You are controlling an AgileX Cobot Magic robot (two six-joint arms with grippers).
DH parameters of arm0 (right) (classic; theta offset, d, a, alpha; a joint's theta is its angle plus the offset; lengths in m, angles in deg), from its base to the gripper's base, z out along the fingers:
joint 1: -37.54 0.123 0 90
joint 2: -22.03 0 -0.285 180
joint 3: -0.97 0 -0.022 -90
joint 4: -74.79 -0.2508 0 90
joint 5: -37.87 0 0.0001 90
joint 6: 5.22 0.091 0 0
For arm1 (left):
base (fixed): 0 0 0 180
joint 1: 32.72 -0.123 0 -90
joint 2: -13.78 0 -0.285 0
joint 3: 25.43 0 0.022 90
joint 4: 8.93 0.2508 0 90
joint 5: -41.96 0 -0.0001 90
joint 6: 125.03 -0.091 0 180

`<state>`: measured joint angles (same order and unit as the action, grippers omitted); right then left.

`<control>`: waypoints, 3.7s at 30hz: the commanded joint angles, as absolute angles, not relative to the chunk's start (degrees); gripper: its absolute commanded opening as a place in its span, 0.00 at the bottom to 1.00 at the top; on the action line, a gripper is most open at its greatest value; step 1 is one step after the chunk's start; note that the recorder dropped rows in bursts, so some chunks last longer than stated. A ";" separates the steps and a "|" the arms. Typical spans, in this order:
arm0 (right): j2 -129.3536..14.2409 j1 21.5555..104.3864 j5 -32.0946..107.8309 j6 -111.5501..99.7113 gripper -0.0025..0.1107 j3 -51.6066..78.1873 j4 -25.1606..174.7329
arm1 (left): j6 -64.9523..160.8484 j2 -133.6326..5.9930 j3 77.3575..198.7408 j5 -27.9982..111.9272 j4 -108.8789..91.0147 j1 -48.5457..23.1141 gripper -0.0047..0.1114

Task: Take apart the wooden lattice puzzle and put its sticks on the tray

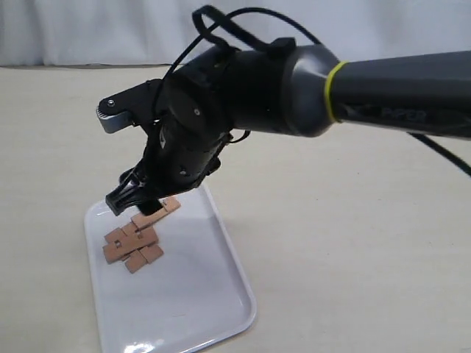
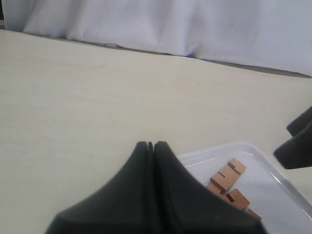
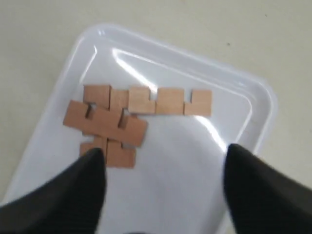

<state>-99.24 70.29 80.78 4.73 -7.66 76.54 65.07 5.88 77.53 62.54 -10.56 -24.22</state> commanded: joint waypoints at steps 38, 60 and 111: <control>-1.45 22.33 55.22 -3.09 0.07 56.76 74.14 | 65.08 5.99 77.36 61.73 -10.93 -24.36 0.04; 14.24 22.33 54.84 -3.09 0.07 56.42 74.38 | 65.08 5.99 77.36 61.73 -10.93 -24.36 0.04; 14.24 22.33 54.13 -2.59 0.07 78.19 71.14 | 65.08 5.99 77.36 61.73 -10.93 -24.36 0.04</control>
